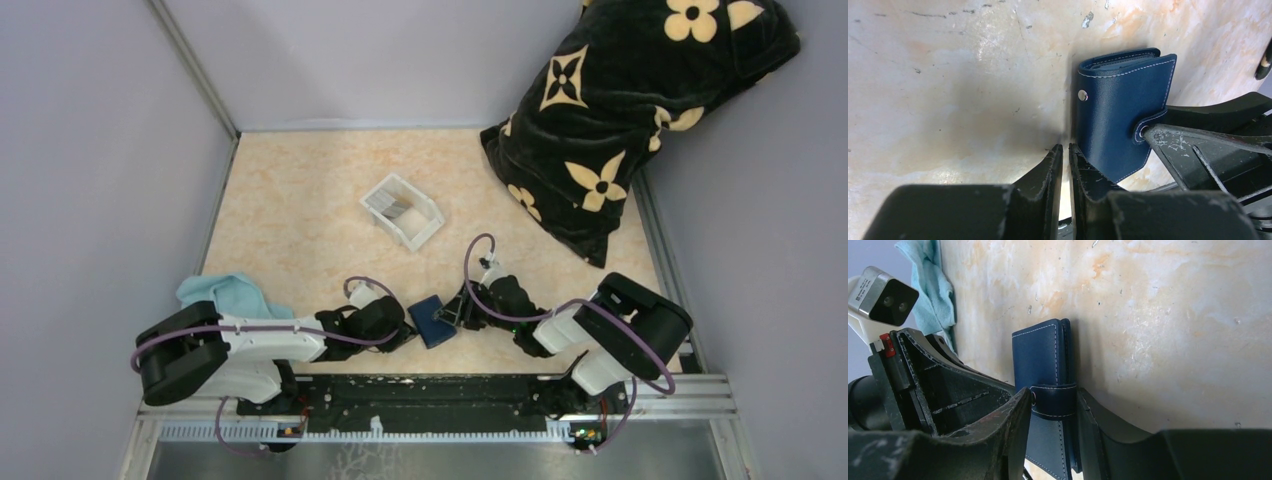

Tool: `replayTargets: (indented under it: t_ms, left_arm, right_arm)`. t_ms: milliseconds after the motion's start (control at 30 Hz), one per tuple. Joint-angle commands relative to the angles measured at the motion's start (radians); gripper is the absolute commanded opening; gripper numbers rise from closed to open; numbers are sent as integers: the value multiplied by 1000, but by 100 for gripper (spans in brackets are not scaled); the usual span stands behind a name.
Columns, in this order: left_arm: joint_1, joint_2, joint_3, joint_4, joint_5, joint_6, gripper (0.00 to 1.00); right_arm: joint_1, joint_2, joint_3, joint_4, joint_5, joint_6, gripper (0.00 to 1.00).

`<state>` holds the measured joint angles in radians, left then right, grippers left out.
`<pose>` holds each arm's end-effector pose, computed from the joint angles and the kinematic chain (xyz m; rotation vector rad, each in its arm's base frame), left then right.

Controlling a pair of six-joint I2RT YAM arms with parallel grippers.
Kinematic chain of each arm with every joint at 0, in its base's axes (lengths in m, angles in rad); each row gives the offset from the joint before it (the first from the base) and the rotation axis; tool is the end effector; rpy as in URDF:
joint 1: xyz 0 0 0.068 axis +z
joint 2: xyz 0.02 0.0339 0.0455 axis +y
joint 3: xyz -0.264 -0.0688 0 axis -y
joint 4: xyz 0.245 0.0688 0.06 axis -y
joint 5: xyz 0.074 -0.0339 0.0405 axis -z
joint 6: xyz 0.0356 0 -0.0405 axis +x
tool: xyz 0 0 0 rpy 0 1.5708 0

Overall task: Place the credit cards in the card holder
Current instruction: Close the card holder at the center of the board.

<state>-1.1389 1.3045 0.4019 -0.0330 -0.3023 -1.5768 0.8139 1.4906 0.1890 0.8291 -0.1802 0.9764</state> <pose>0.0990 -0.1894 0.1261 -0.6966 2.5272 -0.7569 0.1457 0.1635 0.1068 0.0598 2.2977 1.2255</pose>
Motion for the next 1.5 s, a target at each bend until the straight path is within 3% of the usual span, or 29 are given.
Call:
replayTargets:
  t_ms: [0, 900, 1467]
  left_arm:
    - [-2, 75, -56, -224, -8, 52, 19]
    - [-2, 104, -47, -200, 6, 62, 19]
    - [-2, 120, -46, -182, 11, 65, 19]
  right_arm:
    - [27, 20, -42, -111, -2, -29, 38]
    - [74, 67, -52, -113, 47, -22, 21]
    - [175, 114, 6, -248, 166, -52, 7]
